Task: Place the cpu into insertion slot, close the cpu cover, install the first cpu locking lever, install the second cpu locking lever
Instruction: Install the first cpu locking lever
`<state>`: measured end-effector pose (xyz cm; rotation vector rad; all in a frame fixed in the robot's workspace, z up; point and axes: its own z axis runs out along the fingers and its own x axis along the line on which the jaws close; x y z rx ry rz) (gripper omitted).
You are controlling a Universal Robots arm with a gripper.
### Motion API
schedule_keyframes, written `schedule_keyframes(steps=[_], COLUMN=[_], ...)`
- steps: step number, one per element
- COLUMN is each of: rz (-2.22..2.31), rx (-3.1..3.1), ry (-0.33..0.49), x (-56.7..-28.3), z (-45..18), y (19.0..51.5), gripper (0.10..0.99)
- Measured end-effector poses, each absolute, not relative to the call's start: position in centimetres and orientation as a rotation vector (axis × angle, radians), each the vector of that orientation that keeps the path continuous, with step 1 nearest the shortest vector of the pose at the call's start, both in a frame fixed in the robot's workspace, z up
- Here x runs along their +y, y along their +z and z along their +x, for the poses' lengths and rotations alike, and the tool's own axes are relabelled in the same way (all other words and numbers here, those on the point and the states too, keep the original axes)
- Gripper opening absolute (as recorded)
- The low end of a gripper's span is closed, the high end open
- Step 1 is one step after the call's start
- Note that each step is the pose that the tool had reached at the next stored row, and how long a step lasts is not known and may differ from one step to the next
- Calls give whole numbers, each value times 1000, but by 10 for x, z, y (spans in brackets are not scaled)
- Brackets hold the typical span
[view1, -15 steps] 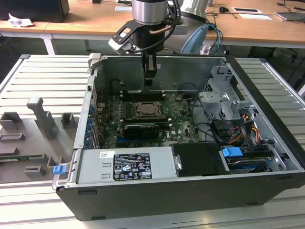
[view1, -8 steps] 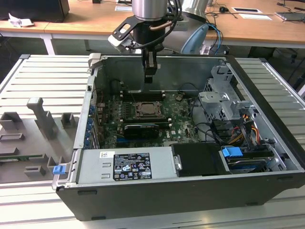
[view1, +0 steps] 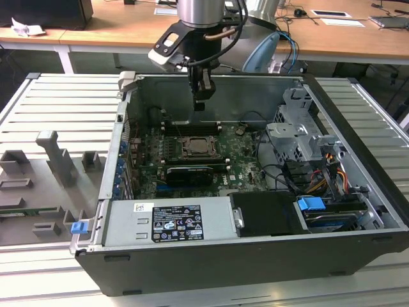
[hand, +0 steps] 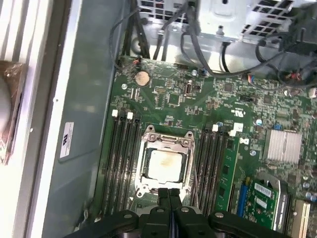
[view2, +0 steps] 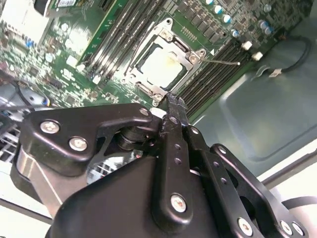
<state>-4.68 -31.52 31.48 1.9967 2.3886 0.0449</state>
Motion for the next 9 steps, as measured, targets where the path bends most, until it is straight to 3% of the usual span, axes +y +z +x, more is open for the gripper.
schedule_keyframes(steps=[9], rz=[1626], rx=[2660], ry=[50], x=[-313], z=[-47], y=[315], gripper=[106])
